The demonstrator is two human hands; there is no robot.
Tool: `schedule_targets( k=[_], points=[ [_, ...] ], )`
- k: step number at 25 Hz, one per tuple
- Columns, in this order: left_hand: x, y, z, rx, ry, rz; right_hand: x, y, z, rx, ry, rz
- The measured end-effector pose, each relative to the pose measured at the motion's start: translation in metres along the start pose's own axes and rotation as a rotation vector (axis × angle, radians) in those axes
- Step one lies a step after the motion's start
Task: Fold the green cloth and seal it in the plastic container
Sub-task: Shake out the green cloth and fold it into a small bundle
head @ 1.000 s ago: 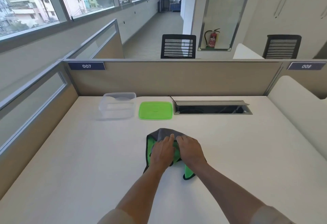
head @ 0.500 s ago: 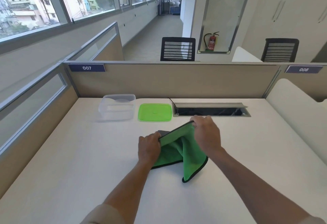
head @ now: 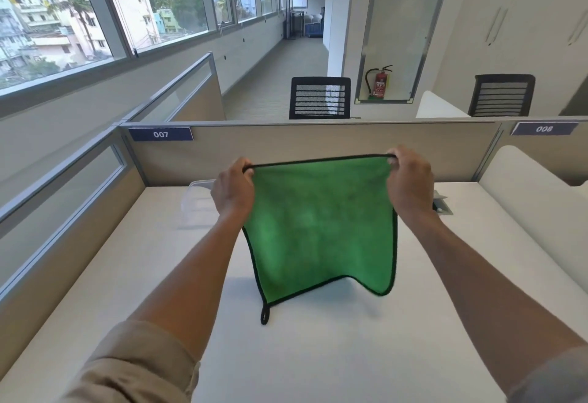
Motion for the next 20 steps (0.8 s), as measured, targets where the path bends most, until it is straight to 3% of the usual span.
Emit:
schedule_targets(
  k=[7,9,15,20],
  points=[
    [-0.04,0.003,0.019,0.095,-0.215,-0.111,-0.035,-0.002,0.021,0.003,-0.146,0.024],
    [-0.042,0.01,0.017,0.129,-0.193,-0.204,-0.043,-0.002,0.009,0.032,-0.151,0.02],
    [-0.024,0.068,-0.032,-0.005,0.396,-0.524,-0.049,-0.047,-0.088,0.238,0.062,-0.048],
    [-0.003,0.119,-0.099,-0.149,0.875,-0.369,-0.048,-0.086,-0.186,0.344,0.405,0.018]
  ],
)
Point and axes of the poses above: each hand's wrist, its own z-axis towards the middle knuckle, its own x-axis out of the palm, y = z × x, the point moved 3 cm from there along z, towards the middle knuckle, and after that the axes turned 2 degrees about -y, right-handed, at the moved point
